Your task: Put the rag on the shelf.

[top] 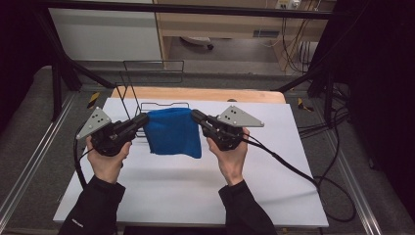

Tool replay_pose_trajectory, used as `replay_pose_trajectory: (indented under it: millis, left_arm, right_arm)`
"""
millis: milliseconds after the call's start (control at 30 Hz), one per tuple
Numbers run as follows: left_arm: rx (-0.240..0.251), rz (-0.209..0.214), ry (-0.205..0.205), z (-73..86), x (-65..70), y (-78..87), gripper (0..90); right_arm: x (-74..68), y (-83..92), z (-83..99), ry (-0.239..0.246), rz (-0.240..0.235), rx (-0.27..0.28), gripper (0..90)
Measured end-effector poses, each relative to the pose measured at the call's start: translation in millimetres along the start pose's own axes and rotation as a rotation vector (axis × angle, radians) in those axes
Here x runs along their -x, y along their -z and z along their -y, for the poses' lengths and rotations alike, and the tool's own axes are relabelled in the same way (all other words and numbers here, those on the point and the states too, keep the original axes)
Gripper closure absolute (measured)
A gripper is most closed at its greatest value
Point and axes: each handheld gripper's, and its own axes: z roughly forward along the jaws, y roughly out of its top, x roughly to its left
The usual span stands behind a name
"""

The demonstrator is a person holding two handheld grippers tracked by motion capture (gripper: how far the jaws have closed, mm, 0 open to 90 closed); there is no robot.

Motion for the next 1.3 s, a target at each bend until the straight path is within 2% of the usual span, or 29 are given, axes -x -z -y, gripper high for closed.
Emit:
replay_pose_trajectory:
  millis: [333,567,767,1300]
  left_arm:
    - [0.041,-0.019,-0.005,-18.8,-7.6,4.7,85.4]
    - [0.079,-0.023,-0.006,-31.2,-10.4,4.5,85.4]
    - [0.116,-0.026,0.005,-41.2,-13.4,5.4,85.4]
    - [0.164,-0.057,-0.007,-69.9,-23.8,5.5,85.4]
  right_arm:
    - [-4.9,-9.1,-15.9,0.022,0.004,0.029,87.4]
    - [-6.0,-13.3,-26.3,0.019,0.014,0.056,87.4]
    - [-5.5,-17.0,-34.4,0.016,0.021,0.085,87.4]
    - [0.1,-35.1,-63.3,0.043,0.031,0.114,87.3]
